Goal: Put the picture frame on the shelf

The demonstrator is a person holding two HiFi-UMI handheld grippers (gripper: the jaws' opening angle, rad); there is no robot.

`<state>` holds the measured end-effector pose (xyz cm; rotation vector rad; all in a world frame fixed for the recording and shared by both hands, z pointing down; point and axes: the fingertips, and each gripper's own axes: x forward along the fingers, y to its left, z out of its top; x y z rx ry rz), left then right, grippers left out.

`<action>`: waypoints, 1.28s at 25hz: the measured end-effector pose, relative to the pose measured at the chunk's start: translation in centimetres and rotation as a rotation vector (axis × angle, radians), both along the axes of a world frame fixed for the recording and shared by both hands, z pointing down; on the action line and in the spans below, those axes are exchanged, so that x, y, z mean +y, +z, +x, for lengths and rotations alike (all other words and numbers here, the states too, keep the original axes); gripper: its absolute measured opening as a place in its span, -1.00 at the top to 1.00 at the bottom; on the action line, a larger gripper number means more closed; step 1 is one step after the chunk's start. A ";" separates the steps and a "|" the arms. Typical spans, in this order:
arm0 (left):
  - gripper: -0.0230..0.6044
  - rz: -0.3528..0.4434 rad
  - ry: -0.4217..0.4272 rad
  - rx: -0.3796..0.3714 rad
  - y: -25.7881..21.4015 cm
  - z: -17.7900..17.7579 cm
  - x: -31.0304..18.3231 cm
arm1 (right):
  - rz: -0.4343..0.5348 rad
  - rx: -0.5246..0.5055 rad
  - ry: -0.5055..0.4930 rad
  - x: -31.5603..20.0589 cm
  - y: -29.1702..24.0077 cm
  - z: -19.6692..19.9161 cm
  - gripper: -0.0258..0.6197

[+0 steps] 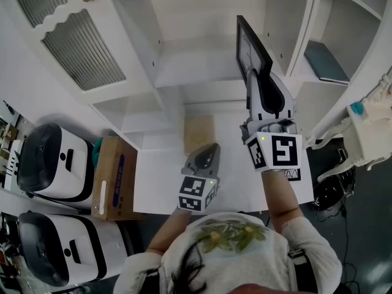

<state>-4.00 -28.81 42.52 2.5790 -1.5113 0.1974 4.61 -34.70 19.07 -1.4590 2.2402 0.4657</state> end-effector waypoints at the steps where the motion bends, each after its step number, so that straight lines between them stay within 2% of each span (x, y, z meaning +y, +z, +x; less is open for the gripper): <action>1: 0.84 -0.001 -0.001 0.000 0.1 0.0 -0.1 | -0.001 0.000 -0.004 -0.1 0.0 0.0 0.68; 32: 0.84 -0.028 -0.025 0.007 1.3 -0.3 -2.0 | -0.058 -0.009 -0.038 -3.7 0.3 -0.5 0.68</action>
